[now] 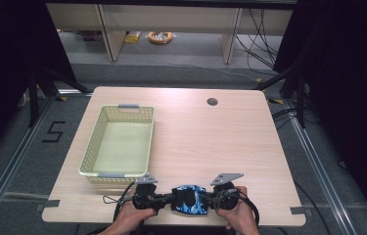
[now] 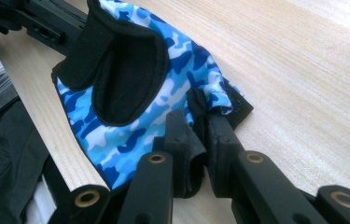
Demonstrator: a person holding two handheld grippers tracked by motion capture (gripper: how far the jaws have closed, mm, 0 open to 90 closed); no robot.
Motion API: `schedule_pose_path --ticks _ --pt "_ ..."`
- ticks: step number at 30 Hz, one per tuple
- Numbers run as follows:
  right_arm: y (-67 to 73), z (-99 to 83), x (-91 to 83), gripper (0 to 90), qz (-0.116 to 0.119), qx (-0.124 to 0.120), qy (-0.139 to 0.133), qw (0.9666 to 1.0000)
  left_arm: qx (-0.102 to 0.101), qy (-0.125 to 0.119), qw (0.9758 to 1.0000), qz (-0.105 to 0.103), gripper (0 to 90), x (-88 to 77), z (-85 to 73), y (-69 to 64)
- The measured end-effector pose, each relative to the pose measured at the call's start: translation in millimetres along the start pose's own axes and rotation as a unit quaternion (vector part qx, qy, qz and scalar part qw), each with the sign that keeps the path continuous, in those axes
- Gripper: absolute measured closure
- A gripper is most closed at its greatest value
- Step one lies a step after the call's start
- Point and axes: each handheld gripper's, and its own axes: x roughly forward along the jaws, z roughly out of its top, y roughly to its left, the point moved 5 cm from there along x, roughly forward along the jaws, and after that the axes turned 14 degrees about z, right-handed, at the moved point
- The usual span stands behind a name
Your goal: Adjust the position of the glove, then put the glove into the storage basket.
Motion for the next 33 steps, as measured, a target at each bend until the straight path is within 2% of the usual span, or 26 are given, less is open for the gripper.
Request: schedule_pose_path --ticks 3,6,13,18,19,21,22,23,26,30,33 --pt "-0.4 0.8 0.1 81.0 0.000 -0.008 -0.004 1.0000 0.005 -0.006 1.0000 0.001 85.7 -2.8 2.6 -1.2" --pt "0.6 2.5 0.9 81.1 0.001 -0.006 -0.016 0.9999 -0.002 -0.010 0.9999 0.000 85.7 -4.4 4.6 -0.3" --pt "4.2 5.5 -0.1 81.1 0.002 -0.010 -0.020 0.9998 0.007 -0.017 0.9998 -0.005 85.8 -12.2 7.8 1.0" --pt "7.7 8.6 0.4 81.1 0.003 -0.018 -0.032 0.9993 0.003 -0.025 0.9996 -0.009 85.7 -17.2 10.2 0.4" --pt "7.8 8.7 -2.3 81.2 0.004 -0.024 -0.022 0.9995 0.007 -0.026 0.9996 -0.007 85.7 -18.4 10.1 0.5" --pt "10.5 9.3 -4.0 81.2 0.006 -0.016 -0.023 0.9996 0.012 -0.030 0.9995 -0.006 85.6 -20.5 10.3 -0.4" --pt "10.8 10.9 -3.0 81.2 0.007 -0.023 -0.037 0.9990 0.013 -0.031 0.9994 -0.006 85.6 -21.7 10.5 -1.0" --pt "10.6 11.4 -4.2 81.1 0.006 -0.030 -0.033 0.9990 0.016 -0.032 0.9993 -0.007 85.5 -22.6 10.8 -0.9" --pt "14.3 12.9 -6.9 81.1 0.009 -0.029 -0.029 0.9991 0.021 -0.038 0.9990 -0.009 85.5 -26.8 12.6 -1.2" --pt "21.7 17.9 -13.0 81.2 0.011 -0.029 -0.041 0.9987 0.024 -0.047 0.9985 -0.011 85.5 -35.2 17.0 -0.7" --pt "27.0 23.5 -16.5 81.2 0.007 -0.044 -0.047 0.9979 0.026 -0.051 0.9982 -0.018 85.1 -41.3 20.1 -1.5"
